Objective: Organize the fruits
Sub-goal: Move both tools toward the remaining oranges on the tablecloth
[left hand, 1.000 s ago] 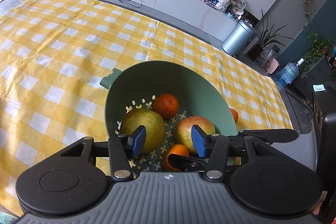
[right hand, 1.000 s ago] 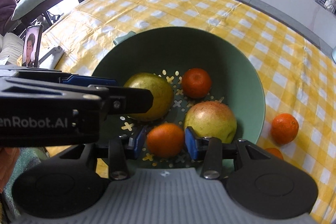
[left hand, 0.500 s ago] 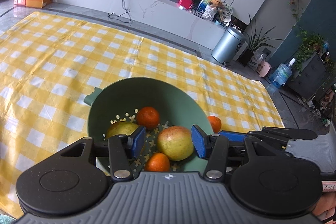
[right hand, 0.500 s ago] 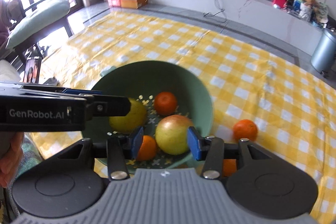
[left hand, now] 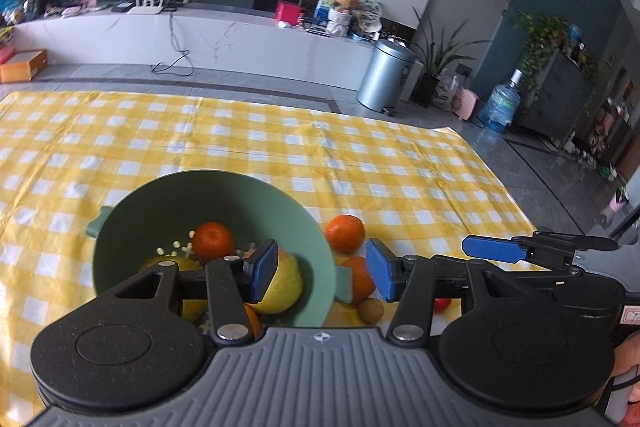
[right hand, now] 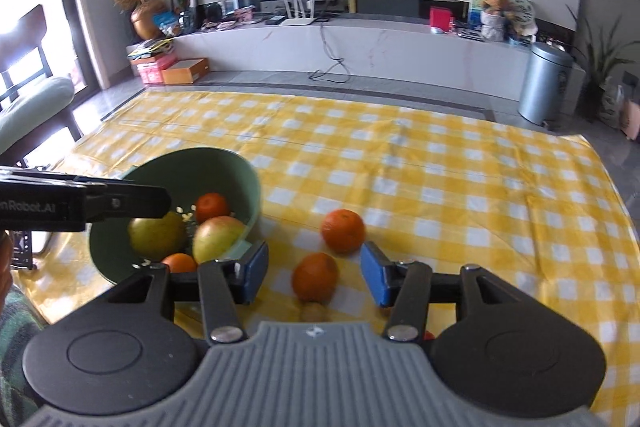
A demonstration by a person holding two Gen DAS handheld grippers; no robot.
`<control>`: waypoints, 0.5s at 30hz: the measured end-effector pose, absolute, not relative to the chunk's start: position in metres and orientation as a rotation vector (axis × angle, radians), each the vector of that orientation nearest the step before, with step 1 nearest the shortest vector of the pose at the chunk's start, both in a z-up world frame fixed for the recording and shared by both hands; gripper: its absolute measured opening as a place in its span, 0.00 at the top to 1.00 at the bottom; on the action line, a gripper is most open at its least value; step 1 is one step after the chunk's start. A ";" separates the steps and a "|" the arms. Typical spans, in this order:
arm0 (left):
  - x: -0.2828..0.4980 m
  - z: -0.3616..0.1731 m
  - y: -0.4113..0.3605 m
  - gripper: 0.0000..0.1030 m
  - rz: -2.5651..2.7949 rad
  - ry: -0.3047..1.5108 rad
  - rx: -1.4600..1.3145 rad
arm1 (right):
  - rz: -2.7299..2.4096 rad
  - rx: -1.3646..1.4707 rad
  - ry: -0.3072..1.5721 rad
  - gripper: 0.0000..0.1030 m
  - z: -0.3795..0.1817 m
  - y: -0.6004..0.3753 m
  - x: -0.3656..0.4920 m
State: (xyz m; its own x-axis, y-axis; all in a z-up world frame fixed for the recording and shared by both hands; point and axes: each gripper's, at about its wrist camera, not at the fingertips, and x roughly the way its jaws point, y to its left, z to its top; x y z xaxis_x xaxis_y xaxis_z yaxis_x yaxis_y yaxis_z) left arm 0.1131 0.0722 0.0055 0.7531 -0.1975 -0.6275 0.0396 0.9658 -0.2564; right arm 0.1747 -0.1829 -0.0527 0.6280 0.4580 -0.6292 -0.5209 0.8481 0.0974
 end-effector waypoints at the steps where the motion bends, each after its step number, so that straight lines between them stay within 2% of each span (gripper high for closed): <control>1: 0.114 0.004 0.068 0.41 -0.141 0.709 -0.218 | 0.549 -0.092 0.699 0.49 -0.056 -0.188 0.175; 3: 0.117 0.002 0.059 0.41 -0.161 0.714 -0.190 | 0.519 -0.071 0.715 0.47 -0.066 -0.200 0.179; 15: 0.141 -0.014 0.022 0.41 -0.208 0.765 -0.004 | 0.428 0.078 0.760 0.47 -0.095 -0.222 0.211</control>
State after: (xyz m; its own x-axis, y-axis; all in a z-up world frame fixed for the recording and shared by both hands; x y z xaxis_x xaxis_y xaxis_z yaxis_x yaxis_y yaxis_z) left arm 0.1409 0.0216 -0.0142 0.7018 -0.1882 -0.6871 0.1850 0.9795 -0.0794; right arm 0.2106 -0.2223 -0.0945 0.6432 0.4030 -0.6511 -0.3475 0.9113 0.2208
